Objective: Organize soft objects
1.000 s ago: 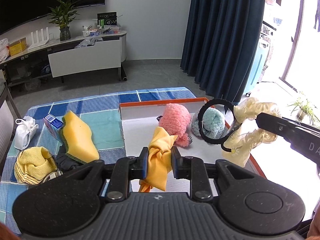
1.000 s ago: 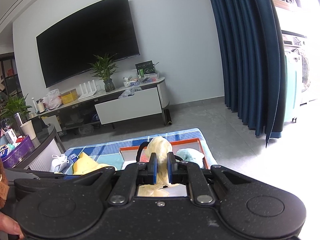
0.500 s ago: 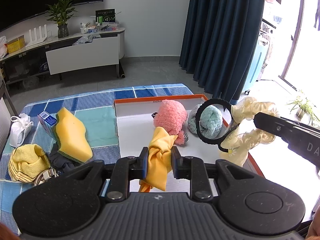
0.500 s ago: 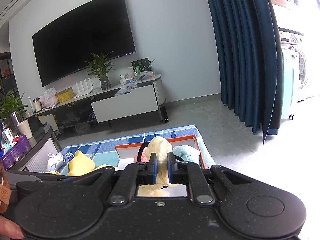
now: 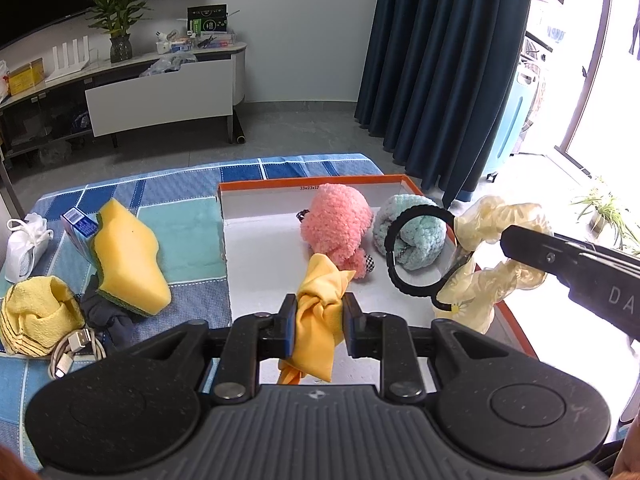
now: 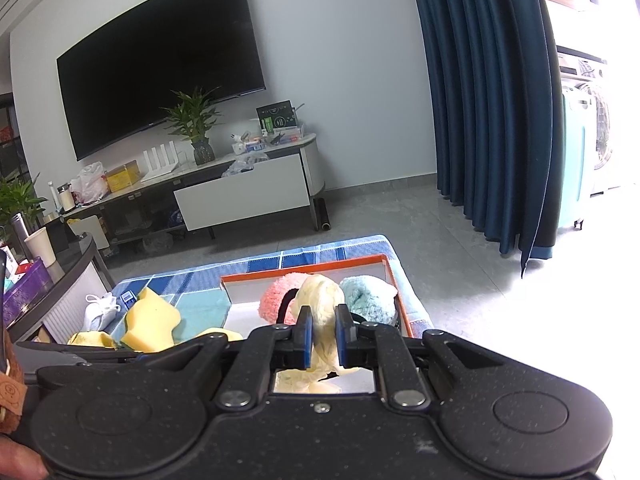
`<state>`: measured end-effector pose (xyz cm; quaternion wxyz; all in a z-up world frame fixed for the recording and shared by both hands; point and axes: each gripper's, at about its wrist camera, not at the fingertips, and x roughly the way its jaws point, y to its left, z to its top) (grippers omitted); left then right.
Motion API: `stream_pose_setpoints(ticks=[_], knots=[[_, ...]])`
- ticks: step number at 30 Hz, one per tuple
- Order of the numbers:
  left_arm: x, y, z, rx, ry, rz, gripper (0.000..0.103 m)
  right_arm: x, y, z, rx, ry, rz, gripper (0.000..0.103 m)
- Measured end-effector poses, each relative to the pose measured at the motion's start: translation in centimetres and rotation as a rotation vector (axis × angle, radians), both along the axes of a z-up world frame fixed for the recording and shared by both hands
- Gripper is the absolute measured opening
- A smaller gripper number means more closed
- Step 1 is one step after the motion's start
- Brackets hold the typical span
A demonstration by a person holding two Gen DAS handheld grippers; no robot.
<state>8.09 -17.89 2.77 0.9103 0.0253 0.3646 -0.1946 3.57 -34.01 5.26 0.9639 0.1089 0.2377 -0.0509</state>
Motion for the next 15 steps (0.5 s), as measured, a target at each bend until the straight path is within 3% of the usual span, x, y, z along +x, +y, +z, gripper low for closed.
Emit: stream_pose_setpoints(ticks=[8,11,15], knots=[[0.25,-0.43,-0.37,-0.011,0.019,-0.013,0.025,0.71,0.19,-0.56,-0.008,0.025,-0.023,0.019],[0.27,-0.49,-0.58,-0.020,0.031,-0.022,0.025,0.72,0.30,-0.62,-0.009,0.025,-0.048,0.044],[0.21,-0.58,-0.84,-0.032,0.049,-0.037,0.026,0.49,0.09,-0.65,-0.001,0.009,-0.055,0.044]])
